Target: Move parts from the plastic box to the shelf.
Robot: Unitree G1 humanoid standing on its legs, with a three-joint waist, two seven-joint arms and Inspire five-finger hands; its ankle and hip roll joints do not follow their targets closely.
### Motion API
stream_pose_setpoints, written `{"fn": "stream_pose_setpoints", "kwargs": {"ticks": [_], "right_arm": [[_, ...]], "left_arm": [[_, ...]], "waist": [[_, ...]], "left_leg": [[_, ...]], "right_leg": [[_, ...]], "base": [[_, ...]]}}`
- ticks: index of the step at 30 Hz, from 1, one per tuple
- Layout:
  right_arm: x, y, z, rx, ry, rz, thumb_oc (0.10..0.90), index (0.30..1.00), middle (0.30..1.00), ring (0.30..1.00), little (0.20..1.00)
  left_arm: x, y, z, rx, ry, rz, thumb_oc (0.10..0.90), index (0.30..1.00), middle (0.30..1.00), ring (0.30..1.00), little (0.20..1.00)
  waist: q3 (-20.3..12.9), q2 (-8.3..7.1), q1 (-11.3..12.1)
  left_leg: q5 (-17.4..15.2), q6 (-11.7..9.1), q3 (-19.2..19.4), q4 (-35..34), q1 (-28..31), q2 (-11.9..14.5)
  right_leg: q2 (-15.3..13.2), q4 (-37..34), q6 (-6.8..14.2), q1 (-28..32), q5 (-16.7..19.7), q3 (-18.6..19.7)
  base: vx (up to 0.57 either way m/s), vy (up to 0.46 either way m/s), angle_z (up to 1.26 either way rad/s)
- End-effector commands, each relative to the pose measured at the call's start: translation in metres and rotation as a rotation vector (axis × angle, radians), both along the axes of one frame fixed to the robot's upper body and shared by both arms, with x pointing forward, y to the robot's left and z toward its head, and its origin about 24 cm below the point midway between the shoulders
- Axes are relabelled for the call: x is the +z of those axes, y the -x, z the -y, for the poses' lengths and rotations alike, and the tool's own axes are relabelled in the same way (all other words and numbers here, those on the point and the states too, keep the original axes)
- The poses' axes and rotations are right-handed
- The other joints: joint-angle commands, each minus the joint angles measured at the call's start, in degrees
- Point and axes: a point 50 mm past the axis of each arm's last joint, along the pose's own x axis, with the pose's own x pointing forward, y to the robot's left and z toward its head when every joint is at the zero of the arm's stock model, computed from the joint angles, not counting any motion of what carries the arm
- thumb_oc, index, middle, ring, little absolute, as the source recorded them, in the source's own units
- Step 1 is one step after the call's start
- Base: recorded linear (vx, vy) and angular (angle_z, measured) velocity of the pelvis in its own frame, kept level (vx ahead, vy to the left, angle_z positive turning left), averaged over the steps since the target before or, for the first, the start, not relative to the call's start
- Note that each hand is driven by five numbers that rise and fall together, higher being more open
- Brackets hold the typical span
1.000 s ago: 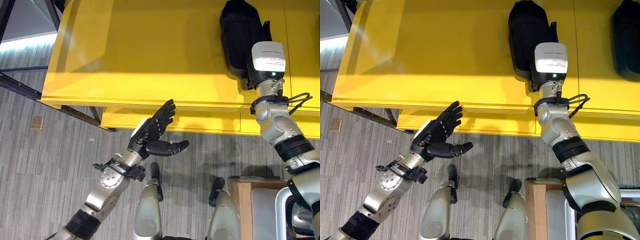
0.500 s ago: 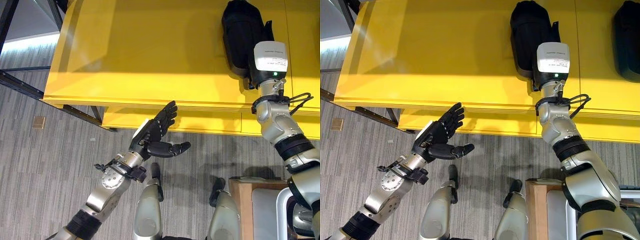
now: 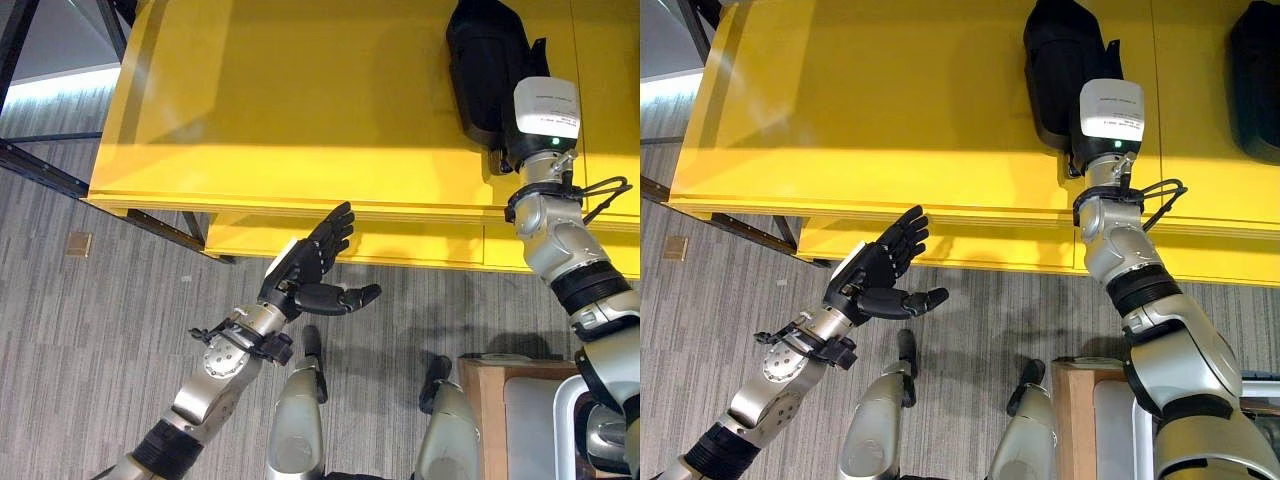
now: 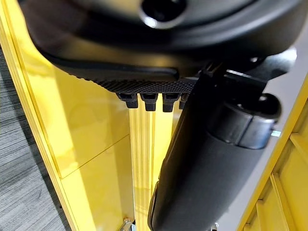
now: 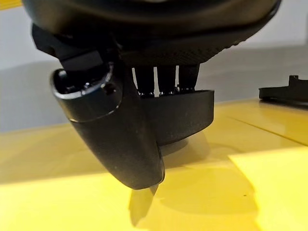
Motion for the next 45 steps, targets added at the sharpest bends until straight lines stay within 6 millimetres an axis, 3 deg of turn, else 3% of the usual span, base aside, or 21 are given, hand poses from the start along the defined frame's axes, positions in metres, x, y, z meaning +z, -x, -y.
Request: {"fn": "stream_pose_setpoints", "kwargs": {"ticks": [1, 9, 24, 32, 38, 45], "right_arm": [[0.069, 0.005, -0.018, 0.090, 0.041, 0.145, 0.900, 1.000, 1.000, 1.000, 1.000], [0.065, 0.011, -0.030, 0.139, 0.247, 0.144, 0.900, 1.000, 1.000, 1.000, 1.000], [0.046, 0.016, -0.051, 0.218, 0.299, 0.124, 0.900, 1.000, 1.000, 1.000, 1.000], [0.030, 0.021, -0.043, 0.163, 0.301, 0.101, 0.900, 1.000, 1.000, 1.000, 1.000], [0.033, 0.026, -0.025, 0.077, 0.274, 0.278, 0.900, 1.000, 1.000, 1.000, 1.000], [0.046, 0.039, -0.022, 0.093, 0.268, 0.497, 0.900, 1.000, 1.000, 1.000, 1.000]], "left_arm": [[0.050, 0.014, 0.022, -0.145, 0.143, 0.238, 0.900, 1.000, 1.000, 1.000, 1.000], [0.047, 0.015, 0.019, -0.161, 0.109, 0.231, 0.900, 1.000, 1.000, 1.000, 1.000], [0.047, 0.017, 0.018, -0.159, 0.119, 0.241, 0.900, 1.000, 1.000, 1.000, 1.000], [0.047, 0.018, 0.013, -0.138, 0.125, 0.243, 0.900, 1.000, 1.000, 1.000, 1.000], [0.047, 0.018, 0.013, -0.139, 0.134, 0.247, 0.900, 1.000, 1.000, 1.000, 1.000], [0.052, 0.020, 0.015, -0.116, 0.155, 0.284, 0.900, 1.000, 1.000, 1.000, 1.000]], "waist": [[-0.8, 0.44, 1.3], [-0.8, -0.35, 1.2], [-0.8, -0.54, 1.0], [-0.8, -1.07, 0.3], [-0.8, -1.00, -0.1], [-0.8, -0.32, -1.0]], "left_leg": [[-10.9, 0.4, -1.1, 6.2, 2.3, 1.3], [-11.2, 0.5, -1.2, 6.8, 3.2, 1.7], [-11.3, 0.8, -1.4, 7.3, 2.4, 1.7], [-11.3, 0.9, -1.0, 7.2, 2.8, 1.8], [-11.4, 1.0, -0.8, 7.2, 3.0, 2.1], [-11.5, 1.1, -0.8, 6.8, 3.4, 1.8]], "right_leg": [[0.7, 2.7, -0.3, 0.2, -4.3, -0.5], [1.3, 2.9, -0.4, 1.6, -4.8, -0.3], [1.9, 3.7, -0.6, 0.9, -5.3, 0.1], [2.2, 3.5, -0.5, 1.2, -5.3, 0.5], [2.6, 3.1, -0.6, 1.5, -5.2, 0.9], [2.9, 3.0, -0.8, 1.6, -5.4, 1.4]], "base": [[0.00, 0.000, 0.00], [0.01, -0.006, 0.00], [0.00, 0.000, 0.00], [0.00, 0.000, 0.00], [0.00, 0.000, 0.00], [0.00, 0.011, 0.00]]}}
